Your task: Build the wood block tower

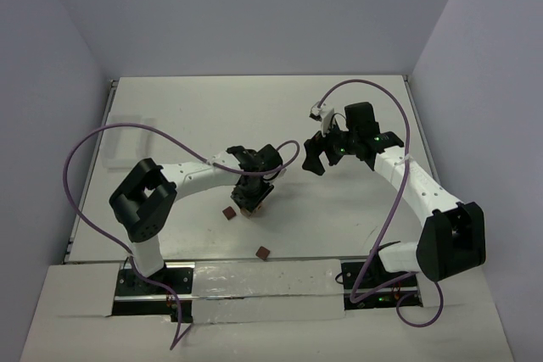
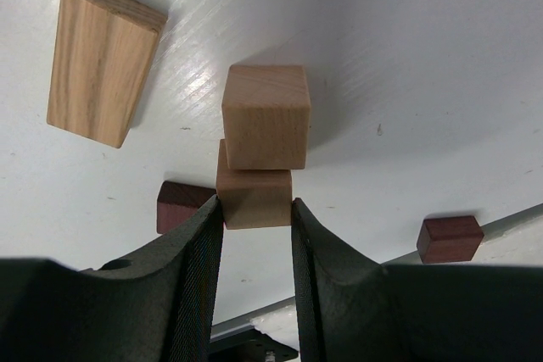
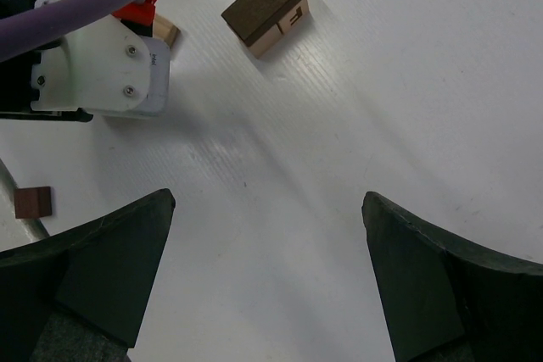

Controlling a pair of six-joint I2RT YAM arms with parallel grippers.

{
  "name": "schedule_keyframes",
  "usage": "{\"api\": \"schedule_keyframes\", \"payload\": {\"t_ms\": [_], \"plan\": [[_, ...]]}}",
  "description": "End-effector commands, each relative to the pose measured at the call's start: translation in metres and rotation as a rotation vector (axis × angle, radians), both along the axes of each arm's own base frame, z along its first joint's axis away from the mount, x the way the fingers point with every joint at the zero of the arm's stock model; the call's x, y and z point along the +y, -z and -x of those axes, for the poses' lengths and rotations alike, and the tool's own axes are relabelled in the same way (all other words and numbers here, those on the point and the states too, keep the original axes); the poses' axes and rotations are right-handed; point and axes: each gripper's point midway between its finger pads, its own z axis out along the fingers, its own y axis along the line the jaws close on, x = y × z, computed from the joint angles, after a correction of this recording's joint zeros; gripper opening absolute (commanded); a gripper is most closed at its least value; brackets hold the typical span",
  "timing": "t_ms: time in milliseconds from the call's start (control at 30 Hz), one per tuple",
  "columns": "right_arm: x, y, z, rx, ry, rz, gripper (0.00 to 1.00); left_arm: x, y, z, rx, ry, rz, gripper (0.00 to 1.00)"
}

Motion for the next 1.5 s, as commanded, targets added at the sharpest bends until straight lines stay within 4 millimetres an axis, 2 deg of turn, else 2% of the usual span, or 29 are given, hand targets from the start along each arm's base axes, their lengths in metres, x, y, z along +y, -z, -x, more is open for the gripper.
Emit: {"api": "schedule_keyframes", "payload": {"t_ms": [0, 667, 1267, 1467], "plan": [[0.000, -0.003, -0.004, -0.027, -0.005, -0.012, 1.00, -0.011, -0.015, -0.009, -0.048, -0.021, 0.044, 0.24], [-0.001, -0.003, -0.004, -0.027, -0.007, -0.009, 1.00, -0.020, -0.016, -0.004, -0.005, -0.013, 0.069, 0.27], [-0.001, -0.005, -0.004, -0.029, -0.012, -0.005, 1.00, -0.021, -0.009, -0.005, 0.008, -0.013, 0.053, 0.41], [-0.002, -0.003, -0.004, -0.029, -0.011, 0.000, 1.00, -0.022, -0.006, -0.005, 0.013, -0.010, 0.045, 0.48]]}}
